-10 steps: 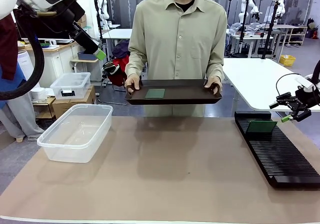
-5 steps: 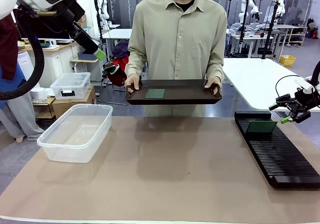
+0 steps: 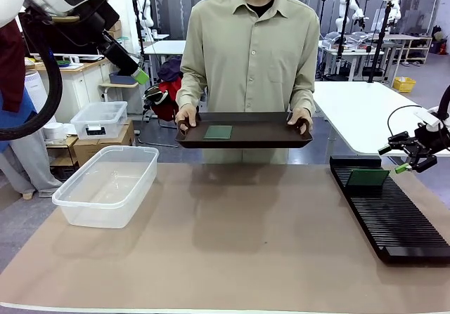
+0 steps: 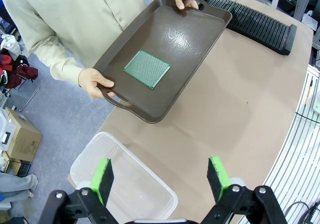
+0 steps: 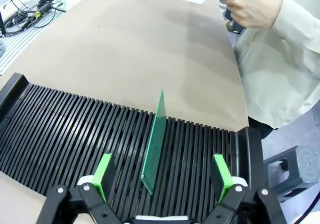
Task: Sort PCBs into racks and boxes based on the side picked up.
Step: Pick up the Blank PCB handed by the Human.
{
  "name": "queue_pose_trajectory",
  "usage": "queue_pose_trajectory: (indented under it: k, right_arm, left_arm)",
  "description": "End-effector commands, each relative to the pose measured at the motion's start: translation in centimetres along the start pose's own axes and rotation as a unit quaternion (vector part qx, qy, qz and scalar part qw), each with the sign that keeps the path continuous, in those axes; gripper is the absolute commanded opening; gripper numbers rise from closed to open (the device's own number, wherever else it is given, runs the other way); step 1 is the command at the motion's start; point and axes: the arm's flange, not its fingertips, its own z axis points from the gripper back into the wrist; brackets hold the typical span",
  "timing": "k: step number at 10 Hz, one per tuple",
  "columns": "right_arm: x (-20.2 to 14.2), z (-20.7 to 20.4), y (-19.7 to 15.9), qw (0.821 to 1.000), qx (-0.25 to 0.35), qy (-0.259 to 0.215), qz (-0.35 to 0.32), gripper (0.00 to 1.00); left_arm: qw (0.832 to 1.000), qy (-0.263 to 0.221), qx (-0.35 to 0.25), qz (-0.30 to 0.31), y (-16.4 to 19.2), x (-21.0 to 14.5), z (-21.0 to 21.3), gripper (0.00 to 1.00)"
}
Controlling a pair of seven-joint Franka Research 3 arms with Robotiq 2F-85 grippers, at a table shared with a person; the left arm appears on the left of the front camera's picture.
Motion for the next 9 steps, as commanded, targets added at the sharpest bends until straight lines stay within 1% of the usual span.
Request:
queue_pose_trajectory:
  k: [1,3,4,5,7,8,9]
  right_arm:
    - [3.4,0.8,0.8,0.999,0.016,0.042,-0.018,1.0]
    - [7.4,0.8,0.9,0.996,0.013,0.069,-0.049,1.0]
    - [10.0,0.7,1.5,0.994,0.012,0.1,-0.048,1.0]
    - [12.7,0.8,2.1,0.992,0.013,0.113,-0.055,1.0]
    - [18.1,0.5,3.8,0.985,-0.041,0.156,-0.069,1.0]
    - [20.2,1.2,4.5,0.982,-0.028,0.156,-0.097,1.0]
    - [22.2,1.6,5.0,0.982,-0.05,0.146,-0.109,1.0]
  left_arm:
    - [1.0,0.002,-0.001,0.001,0.0,-0.2,-0.1,1.0]
    - [1.0,0.002,-0.001,0.001,0.0,-0.2,-0.1,1.0]
    - [1.0,0.002,-0.001,0.001,0.0,-0.2,-0.1,1.0]
    - [1.0,0.002,-0.001,0.001,0.0,-0.2,-0.1,1.0]
    - [1.0,0.002,-0.001,0.001,0.0,-0.2,-0.1,1.0]
    - [1.0,0.002,-0.001,0.001,0.0,-0.2,-0.1,1.0]
    - [1.0,0.002,-0.001,0.001,0.0,-0.2,-0.1,1.0]
